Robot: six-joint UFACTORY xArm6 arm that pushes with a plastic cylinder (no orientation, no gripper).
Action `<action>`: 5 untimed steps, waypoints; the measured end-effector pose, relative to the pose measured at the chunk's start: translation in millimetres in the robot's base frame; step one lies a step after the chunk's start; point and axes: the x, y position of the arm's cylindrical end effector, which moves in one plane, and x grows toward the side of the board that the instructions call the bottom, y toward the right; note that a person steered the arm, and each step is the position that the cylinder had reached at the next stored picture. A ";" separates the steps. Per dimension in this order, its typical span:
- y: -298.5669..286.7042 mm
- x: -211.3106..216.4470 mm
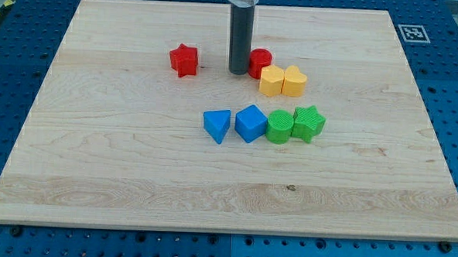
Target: Push the red circle above the yellow hexagon
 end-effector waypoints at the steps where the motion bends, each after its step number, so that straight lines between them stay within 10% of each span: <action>1: 0.2 0.0; 5: 8.3 -3.3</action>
